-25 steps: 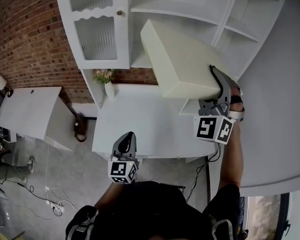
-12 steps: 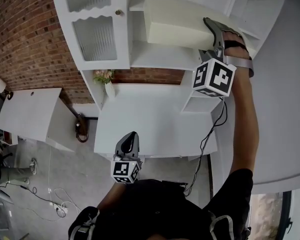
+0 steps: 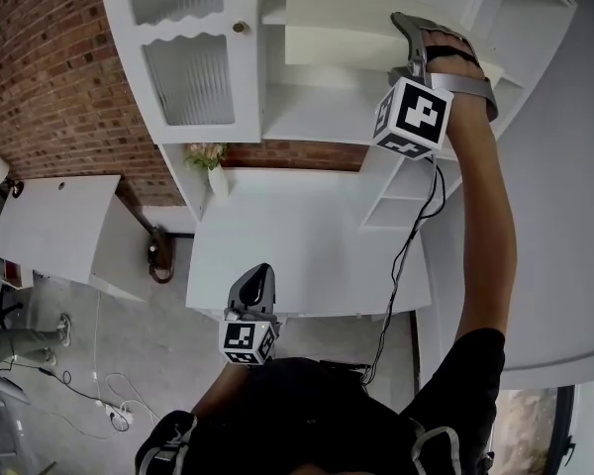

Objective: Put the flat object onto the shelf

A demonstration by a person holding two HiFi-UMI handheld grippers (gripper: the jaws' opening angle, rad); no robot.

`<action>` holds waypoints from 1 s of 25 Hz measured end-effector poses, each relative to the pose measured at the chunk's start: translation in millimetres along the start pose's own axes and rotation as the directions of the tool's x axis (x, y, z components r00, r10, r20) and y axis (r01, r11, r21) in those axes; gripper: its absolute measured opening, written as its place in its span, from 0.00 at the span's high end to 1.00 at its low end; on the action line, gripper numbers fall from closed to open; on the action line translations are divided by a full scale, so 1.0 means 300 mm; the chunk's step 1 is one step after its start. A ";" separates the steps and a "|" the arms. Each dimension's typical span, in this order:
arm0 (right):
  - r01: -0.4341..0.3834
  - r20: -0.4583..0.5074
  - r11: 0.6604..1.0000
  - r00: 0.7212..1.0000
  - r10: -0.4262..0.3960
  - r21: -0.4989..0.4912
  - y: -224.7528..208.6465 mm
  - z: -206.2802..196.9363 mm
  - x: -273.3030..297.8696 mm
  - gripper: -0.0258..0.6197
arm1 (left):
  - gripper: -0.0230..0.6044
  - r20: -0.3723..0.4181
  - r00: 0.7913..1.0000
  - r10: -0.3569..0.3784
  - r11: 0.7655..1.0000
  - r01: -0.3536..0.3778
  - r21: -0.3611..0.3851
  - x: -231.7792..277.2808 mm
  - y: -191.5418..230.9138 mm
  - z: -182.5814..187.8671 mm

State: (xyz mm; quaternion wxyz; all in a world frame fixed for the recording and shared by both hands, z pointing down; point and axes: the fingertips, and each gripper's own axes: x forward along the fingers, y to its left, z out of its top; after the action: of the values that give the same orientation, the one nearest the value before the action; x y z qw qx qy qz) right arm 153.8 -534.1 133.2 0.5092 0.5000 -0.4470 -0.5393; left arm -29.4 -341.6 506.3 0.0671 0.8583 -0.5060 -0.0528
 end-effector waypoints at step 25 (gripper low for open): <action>-0.224 -0.052 0.974 0.973 0.226 0.037 0.159 -0.065 0.590 0.33 | 0.93 -0.042 0.999 0.033 0.999 -0.034 -0.025 0.124 0.147 -0.043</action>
State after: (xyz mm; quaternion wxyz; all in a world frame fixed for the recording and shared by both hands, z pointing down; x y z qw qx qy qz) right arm 181.2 -713.7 163.7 0.5716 0.4689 -0.4947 -0.4567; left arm -47.3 -394.4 525.6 0.0895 0.8496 -0.5181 -0.0403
